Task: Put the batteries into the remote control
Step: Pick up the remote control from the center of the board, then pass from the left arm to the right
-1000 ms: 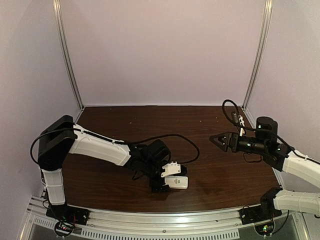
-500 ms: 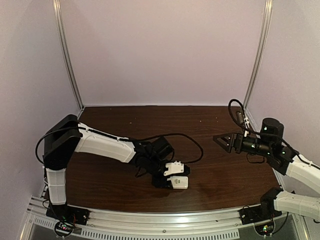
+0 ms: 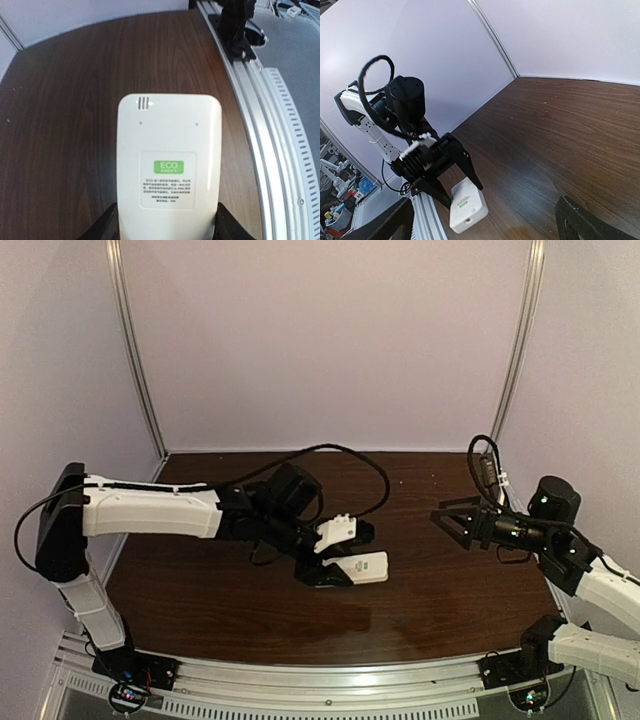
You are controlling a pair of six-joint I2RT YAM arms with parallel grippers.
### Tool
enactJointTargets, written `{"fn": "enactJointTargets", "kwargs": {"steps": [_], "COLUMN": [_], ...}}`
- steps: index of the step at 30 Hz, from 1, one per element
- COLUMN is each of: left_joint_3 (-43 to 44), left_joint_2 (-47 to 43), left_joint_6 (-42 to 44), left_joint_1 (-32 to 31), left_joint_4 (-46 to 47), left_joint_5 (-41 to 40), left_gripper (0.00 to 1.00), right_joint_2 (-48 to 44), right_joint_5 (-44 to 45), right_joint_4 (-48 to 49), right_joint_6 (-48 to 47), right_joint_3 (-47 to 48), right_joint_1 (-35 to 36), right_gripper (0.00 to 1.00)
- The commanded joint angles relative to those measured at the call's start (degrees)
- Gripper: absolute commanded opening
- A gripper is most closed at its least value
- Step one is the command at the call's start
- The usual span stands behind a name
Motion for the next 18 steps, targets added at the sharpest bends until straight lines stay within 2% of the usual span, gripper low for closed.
{"fn": "enactJointTargets", "kwargs": {"steps": [1, 9, 14, 18], "left_joint_3": [-1.7, -3.3, -4.8, -6.4], "left_joint_2": [-9.5, -17.1, -19.6, -21.6], "left_joint_6": [-3.3, -7.9, -10.8, -13.4], "left_joint_1": [1.4, 1.6, 1.6, 1.6], "left_joint_4": [8.2, 16.8, 21.7, 25.5], "left_joint_5": [6.2, 13.2, 16.8, 19.2], "left_gripper": [0.27, 0.27, 0.27, 0.27], "right_joint_2": [0.9, 3.2, 5.8, 8.3], "right_joint_5": [-4.4, -4.2, 0.2, 1.8], "right_joint_4": [4.7, 6.4, 1.0, 0.2], "right_joint_6": [-1.2, -5.3, -12.4, -15.1], "right_joint_3": [3.9, 8.9, 15.1, 18.0], "right_joint_1": [2.2, 9.8, 18.0, 21.8], "right_gripper": [1.00, 1.00, 0.99, 0.98]}}
